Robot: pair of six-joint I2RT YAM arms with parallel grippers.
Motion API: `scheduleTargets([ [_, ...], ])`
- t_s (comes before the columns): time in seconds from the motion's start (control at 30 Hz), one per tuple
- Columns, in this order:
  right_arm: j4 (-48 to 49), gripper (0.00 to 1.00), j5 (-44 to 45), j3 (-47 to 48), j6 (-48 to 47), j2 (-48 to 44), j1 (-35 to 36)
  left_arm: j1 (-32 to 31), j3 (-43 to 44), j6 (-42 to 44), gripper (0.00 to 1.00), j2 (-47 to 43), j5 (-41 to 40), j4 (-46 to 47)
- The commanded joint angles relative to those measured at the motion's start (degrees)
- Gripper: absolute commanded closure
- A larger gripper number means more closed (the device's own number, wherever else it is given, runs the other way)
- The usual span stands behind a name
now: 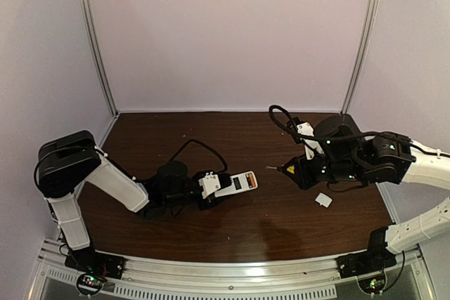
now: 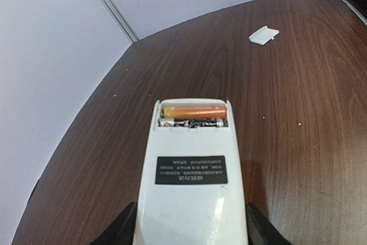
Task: Unload the batteries from the remote control
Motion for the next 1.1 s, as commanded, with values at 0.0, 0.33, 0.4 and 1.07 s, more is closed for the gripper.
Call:
scheduleTargets([
  [0.0,-1.0,1.00,-2.1,1.3,0.3,1.6,0.4,0.0,0.0,3.0,1.00,0.2,4.5,2.4],
  [0.33,-4.8,1.00,-6.4,5.0,0.7,7.1,0.7,-0.1,-5.9,8.2,1.00,-1.8,6.9,8.2],
  [0.4,-5.4,1.00,-6.4,5.4,1.8,8.0,0.8,-0.1,-6.7,8.5,1.00,-2.0,6.3,9.4],
  [1.07,-0.2,1.00,-6.2,7.2,9.1,17.3,1.4,-1.9,-10.6,14.2,1.00,-1.3,-1.7,19.2],
])
